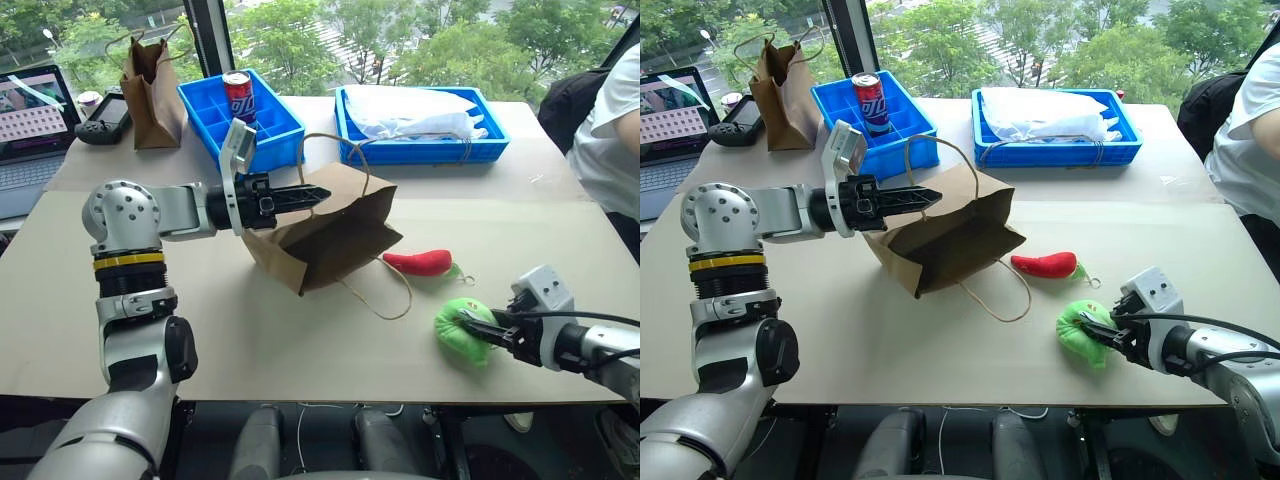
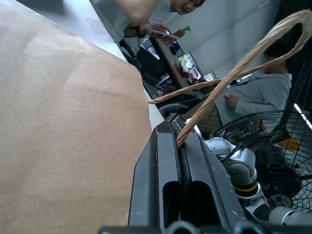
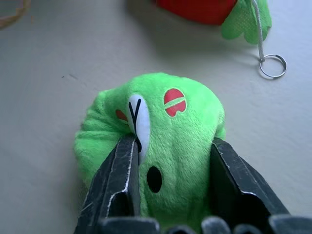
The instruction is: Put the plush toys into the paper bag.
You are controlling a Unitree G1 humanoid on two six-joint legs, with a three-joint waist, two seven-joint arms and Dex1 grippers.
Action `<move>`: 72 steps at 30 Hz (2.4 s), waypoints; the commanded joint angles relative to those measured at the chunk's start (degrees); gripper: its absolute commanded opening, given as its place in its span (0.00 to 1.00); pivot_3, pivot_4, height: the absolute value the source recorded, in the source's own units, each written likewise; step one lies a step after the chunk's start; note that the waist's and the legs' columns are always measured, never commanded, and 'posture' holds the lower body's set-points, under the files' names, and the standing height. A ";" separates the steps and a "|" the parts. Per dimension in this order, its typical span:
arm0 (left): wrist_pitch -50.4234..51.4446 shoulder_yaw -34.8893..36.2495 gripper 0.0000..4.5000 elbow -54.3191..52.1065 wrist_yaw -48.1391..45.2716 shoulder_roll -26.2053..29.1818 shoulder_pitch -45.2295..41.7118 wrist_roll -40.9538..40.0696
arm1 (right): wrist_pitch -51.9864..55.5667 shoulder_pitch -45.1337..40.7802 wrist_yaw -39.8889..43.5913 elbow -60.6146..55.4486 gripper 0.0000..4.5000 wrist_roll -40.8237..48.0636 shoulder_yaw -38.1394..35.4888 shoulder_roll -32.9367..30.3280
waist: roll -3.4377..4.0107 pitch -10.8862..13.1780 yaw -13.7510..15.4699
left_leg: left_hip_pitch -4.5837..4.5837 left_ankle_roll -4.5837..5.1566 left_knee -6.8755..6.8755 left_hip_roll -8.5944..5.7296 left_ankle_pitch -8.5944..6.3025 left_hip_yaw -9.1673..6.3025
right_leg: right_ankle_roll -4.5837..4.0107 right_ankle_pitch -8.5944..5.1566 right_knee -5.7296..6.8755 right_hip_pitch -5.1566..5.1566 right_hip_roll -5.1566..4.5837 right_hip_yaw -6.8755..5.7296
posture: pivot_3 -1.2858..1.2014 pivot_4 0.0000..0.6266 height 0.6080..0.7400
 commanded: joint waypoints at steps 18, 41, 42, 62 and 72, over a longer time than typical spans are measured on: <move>-1.53 -2.48 0.00 -0.93 -2.10 -1.06 -2.03 -0.80 | 6.88 -45.73 -13.12 4.54 0.02 7.59 21.53 20.69 | 0.01 0.01 -0.48 | -0.15 -0.01 -0.02 0.00 0.04 -0.20 | -0.02 0.03 0.03 -0.11 -0.01 -0.15 | 0.52 0.24 0.68; -1.68 0.79 0.00 -2.29 1.21 -3.72 -1.88 -1.84 | 1.17 -41.88 -13.70 14.36 0.02 1.01 28.54 40.71 | 0.02 0.01 -0.65 | -0.24 -0.05 -0.02 -0.01 0.07 -0.50 | -0.03 0.04 0.18 -0.15 -0.02 -0.46 | 0.52 0.24 0.68; -1.72 0.86 0.00 -2.45 1.38 -3.90 -1.81 -1.91 | 1.40 -41.22 -15.04 13.51 0.02 0.97 27.83 41.67 | 0.02 0.01 -0.65 | -0.24 -0.05 -0.02 -0.01 0.07 -0.50 | -0.03 0.04 0.19 -0.16 -0.02 -0.47 | 0.52 0.24 0.68; -2.55 1.26 0.00 -5.77 4.15 -5.04 1.91 -2.89 | -11.76 -34.96 -23.78 19.61 0.02 -14.52 30.95 47.40 | 0.03 0.01 -0.78 | -0.22 -0.14 -0.03 -0.01 0.12 -0.58 | -0.03 0.04 0.22 -0.14 -0.01 -0.54 | 0.52 0.24 0.68; -4.22 0.52 0.00 -6.99 3.56 -3.05 5.37 -2.52 | -6.57 -33.62 -21.91 10.96 0.81 -9.41 24.71 44.64 | 0.03 0.01 -0.74 | -0.23 -0.22 -0.03 -0.01 0.17 -0.60 | -0.04 0.04 0.22 -0.14 -0.02 -0.56 | 0.52 0.24 0.68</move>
